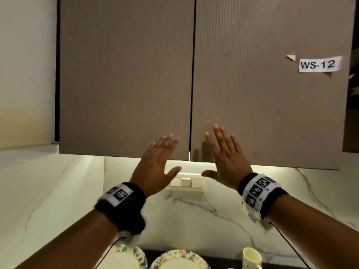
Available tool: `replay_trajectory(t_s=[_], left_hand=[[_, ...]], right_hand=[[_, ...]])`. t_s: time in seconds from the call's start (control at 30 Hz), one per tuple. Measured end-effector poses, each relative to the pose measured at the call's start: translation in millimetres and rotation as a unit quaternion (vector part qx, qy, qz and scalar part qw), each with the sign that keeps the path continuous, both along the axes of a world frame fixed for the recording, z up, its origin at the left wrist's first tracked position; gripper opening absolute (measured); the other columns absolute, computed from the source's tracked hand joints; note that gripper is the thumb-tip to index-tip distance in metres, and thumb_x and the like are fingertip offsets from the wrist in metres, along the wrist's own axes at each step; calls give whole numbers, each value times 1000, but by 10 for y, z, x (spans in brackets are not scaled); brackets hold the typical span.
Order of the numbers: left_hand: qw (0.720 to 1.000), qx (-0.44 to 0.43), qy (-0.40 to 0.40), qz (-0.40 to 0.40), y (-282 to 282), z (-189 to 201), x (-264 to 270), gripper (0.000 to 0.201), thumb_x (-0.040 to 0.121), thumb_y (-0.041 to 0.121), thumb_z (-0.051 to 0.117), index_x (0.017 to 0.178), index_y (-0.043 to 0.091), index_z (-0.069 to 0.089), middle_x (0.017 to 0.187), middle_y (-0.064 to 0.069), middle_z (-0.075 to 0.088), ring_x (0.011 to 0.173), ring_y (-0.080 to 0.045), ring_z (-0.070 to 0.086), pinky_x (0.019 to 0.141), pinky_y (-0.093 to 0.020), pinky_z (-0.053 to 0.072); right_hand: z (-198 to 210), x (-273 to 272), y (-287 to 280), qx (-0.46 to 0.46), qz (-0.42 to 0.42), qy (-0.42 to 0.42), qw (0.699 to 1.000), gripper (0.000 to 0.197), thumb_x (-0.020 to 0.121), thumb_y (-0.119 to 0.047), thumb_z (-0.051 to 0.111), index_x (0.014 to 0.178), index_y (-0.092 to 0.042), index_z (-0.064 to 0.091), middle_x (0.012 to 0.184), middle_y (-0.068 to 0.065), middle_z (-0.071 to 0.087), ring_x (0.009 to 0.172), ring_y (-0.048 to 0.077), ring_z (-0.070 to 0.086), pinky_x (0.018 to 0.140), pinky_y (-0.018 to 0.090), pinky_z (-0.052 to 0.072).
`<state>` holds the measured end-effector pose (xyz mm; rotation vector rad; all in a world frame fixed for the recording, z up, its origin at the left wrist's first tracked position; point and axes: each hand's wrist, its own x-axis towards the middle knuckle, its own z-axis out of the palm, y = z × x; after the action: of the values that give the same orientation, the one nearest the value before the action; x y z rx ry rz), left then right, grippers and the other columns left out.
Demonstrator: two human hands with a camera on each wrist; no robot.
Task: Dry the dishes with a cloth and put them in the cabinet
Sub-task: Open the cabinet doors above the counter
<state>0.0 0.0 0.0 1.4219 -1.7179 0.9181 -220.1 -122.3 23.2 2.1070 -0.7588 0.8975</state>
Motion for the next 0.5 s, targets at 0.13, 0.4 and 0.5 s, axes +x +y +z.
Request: replay_trajectory(t_s=[0.13, 0.4, 0.5], left_hand=[[989, 11, -67, 134, -681, 87, 234, 127, 63, 67, 70, 153, 13, -1, 158, -17, -17, 146, -33, -14, 118, -50, -4], [974, -126, -64, 176, -1114, -65, 391, 93, 70, -12, 52, 152, 17, 18, 160, -14, 9, 147, -34, 8, 112, -63, 14], [975, -103, -69, 185, -993, -35, 331, 95, 68, -17, 39, 153, 19, 13, 160, -14, 8, 147, -35, 8, 111, -64, 16]], right_hand=[[-6, 253, -328, 5, -54, 10, 998, 139, 55, -76, 70, 154, -14, -5, 158, 18, -17, 146, 38, -13, 117, 57, 3], [-210, 477, -660, -99, -38, -58, 993, 103, 68, 17, 55, 153, -10, 5, 159, 24, -2, 145, 45, 0, 114, 65, 7], [-216, 444, -558, -95, -40, -58, 993, 100, 66, 25, 36, 153, -11, 2, 159, 23, -3, 145, 45, -1, 114, 65, 8]])
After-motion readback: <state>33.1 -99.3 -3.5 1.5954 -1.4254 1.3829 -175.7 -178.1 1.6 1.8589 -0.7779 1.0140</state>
